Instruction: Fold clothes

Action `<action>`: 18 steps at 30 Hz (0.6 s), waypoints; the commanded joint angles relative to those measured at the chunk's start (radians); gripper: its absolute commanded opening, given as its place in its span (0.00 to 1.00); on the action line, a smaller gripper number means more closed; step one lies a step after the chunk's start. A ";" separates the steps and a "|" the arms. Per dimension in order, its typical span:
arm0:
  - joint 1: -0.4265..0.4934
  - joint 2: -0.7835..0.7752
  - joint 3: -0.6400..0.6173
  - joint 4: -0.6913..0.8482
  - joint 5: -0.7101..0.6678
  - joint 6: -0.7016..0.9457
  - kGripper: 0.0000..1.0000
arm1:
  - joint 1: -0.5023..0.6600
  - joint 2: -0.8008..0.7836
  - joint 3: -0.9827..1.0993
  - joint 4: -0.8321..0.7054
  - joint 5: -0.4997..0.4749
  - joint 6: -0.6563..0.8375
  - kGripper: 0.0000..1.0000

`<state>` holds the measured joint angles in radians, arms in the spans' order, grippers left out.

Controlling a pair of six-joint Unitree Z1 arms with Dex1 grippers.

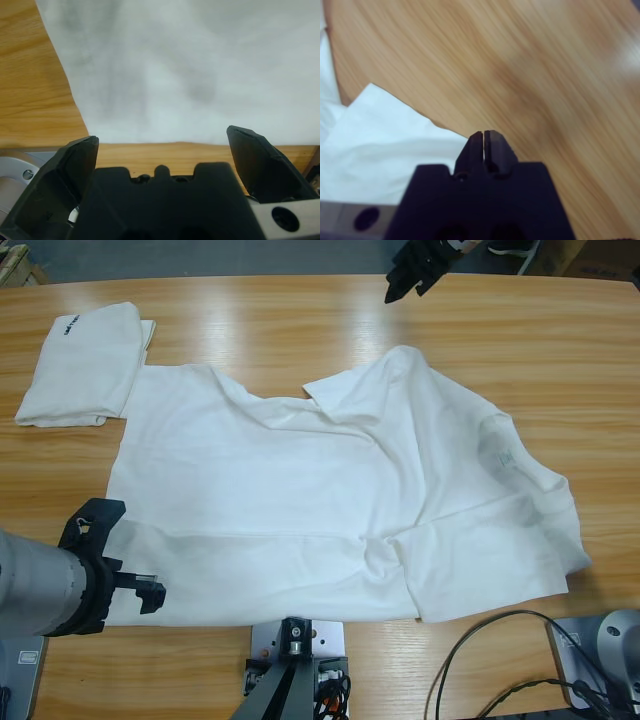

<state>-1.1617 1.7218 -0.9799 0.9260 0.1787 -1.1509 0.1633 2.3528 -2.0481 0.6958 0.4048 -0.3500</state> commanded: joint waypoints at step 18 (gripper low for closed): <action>0.336 -0.087 0.103 -0.129 0.008 0.163 1.00 | 0.252 0.196 -0.171 0.303 -0.112 -0.263 0.95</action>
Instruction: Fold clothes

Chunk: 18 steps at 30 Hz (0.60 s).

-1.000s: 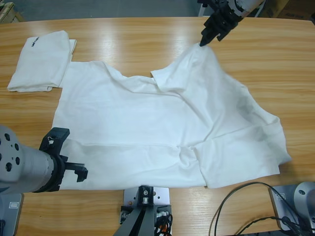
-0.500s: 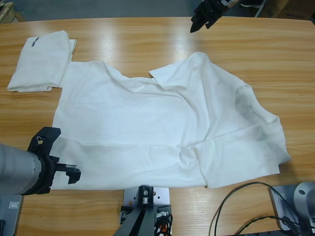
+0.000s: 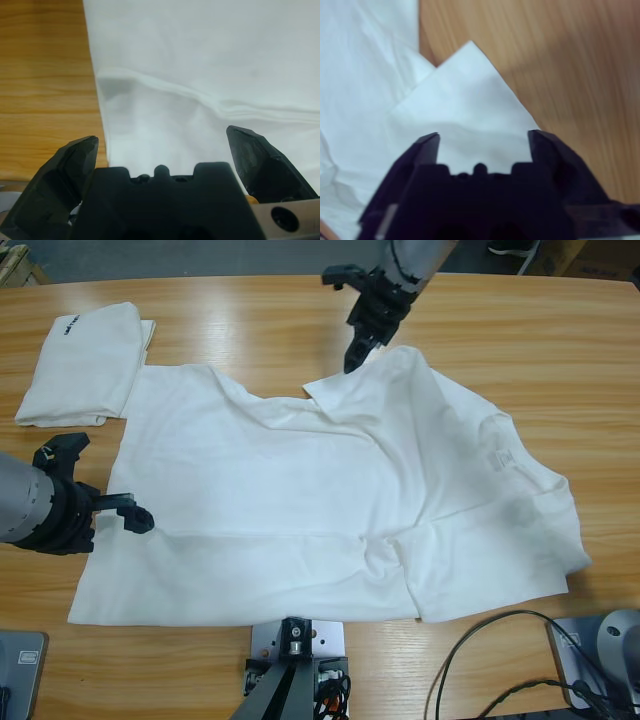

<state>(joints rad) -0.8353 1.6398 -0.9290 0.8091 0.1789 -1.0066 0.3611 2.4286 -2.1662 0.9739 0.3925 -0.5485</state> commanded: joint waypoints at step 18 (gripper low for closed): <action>0.010 0.023 0.057 -0.031 0.010 0.032 1.00 | 0.111 0.236 -0.188 0.108 -0.250 -0.096 0.68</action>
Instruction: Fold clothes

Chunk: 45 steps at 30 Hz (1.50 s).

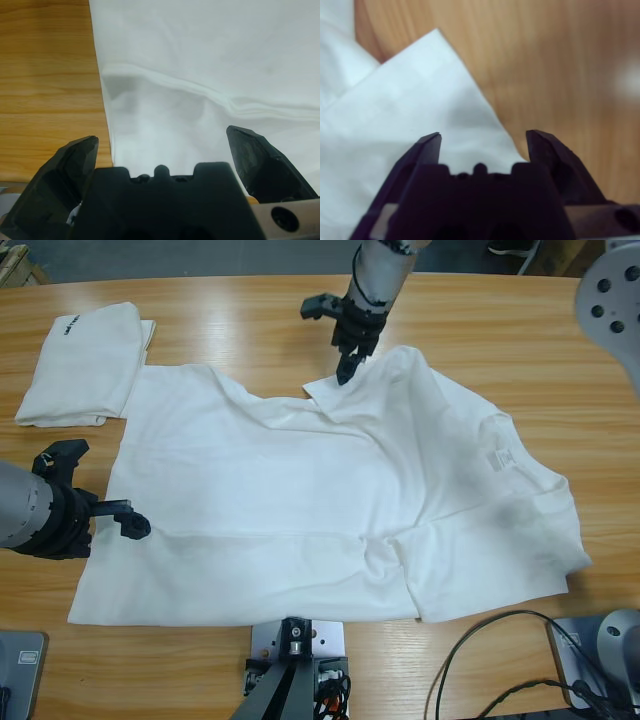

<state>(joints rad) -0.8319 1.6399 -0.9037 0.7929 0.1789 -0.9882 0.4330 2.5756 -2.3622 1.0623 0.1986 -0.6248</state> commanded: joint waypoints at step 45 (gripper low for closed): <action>0.007 0.018 0.069 -0.021 0.008 0.014 1.00 | -0.201 0.190 -0.421 0.145 -0.253 0.197 0.00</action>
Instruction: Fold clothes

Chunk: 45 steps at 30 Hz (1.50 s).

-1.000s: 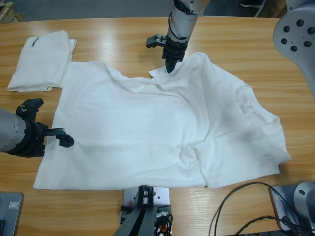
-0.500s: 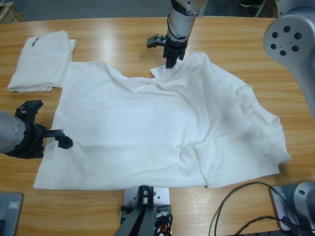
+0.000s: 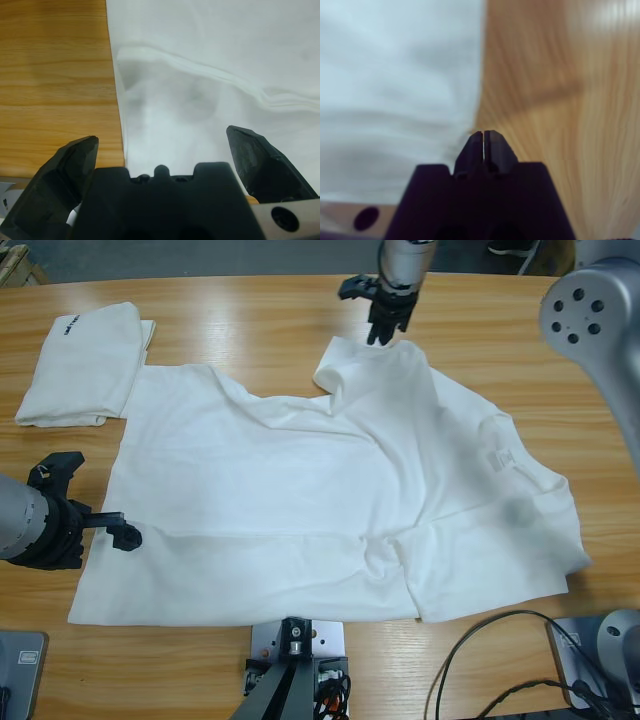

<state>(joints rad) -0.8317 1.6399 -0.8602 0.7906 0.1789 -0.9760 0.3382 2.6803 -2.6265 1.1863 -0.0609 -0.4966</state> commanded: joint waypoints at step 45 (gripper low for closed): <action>0.002 0.032 0.039 -0.054 0.007 0.007 1.00 | -0.004 0.108 -0.216 0.072 0.165 0.027 0.00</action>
<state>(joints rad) -0.8318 1.6488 -0.8421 0.7489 0.1789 -0.9760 0.3524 2.7101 -2.6334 1.2314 0.1005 -0.3982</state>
